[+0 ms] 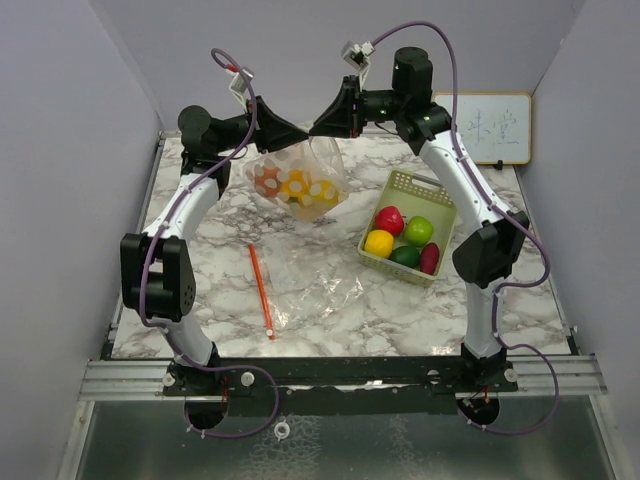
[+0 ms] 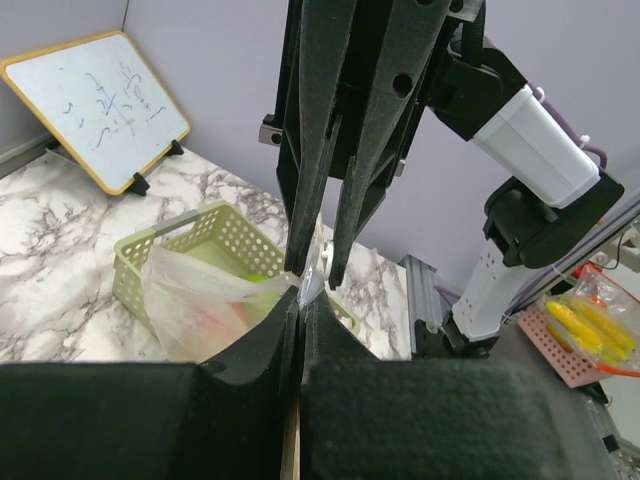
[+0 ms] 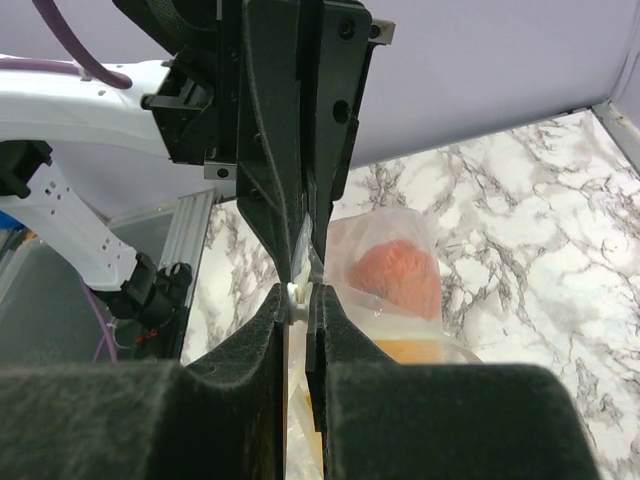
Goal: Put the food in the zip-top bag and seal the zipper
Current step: Zip the zipper food storage bag at the center of the board.
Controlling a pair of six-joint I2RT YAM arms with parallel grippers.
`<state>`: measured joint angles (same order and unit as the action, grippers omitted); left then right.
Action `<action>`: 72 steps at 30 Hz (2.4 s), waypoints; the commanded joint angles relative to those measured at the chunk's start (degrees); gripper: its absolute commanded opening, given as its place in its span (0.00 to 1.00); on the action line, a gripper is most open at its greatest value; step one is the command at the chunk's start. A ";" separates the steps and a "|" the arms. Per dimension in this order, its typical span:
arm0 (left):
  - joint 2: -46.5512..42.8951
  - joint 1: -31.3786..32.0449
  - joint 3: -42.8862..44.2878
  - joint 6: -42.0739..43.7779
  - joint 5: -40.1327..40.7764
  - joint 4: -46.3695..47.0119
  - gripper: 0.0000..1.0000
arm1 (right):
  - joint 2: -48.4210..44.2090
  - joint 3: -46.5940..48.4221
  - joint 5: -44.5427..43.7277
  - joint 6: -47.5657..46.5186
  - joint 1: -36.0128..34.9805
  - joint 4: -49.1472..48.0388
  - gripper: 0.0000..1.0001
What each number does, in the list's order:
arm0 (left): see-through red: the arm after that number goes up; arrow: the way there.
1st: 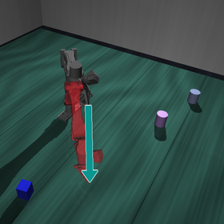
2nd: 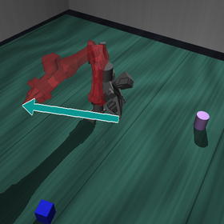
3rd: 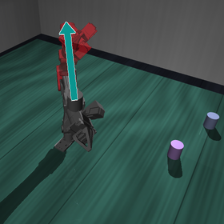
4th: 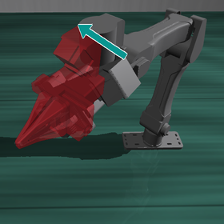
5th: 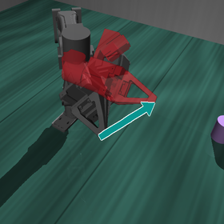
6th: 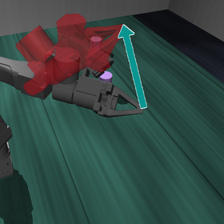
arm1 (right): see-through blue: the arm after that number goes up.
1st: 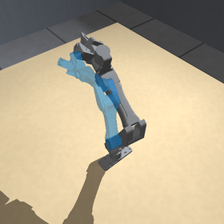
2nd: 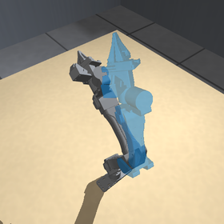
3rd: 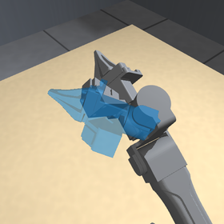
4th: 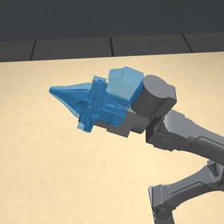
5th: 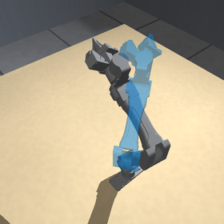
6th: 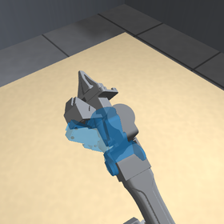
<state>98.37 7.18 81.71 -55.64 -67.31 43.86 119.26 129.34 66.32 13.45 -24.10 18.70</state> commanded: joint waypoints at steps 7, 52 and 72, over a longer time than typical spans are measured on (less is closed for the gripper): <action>1.68 -0.98 1.95 -10.70 2.87 16.49 0.00 | 3.10 2.42 1.70 6.49 0.81 -5.98 0.04; 4.57 2.63 0.73 -15.11 -11.40 32.45 0.90 | -4.61 -6.37 12.56 8.97 0.87 -7.31 0.05; 4.50 4.75 2.27 -13.24 -11.98 27.81 0.00 | -6.89 -7.07 11.13 3.05 0.81 1.09 0.05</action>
<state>103.26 11.68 82.17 -68.49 -78.50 69.80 115.37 122.19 77.87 20.49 -23.27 15.40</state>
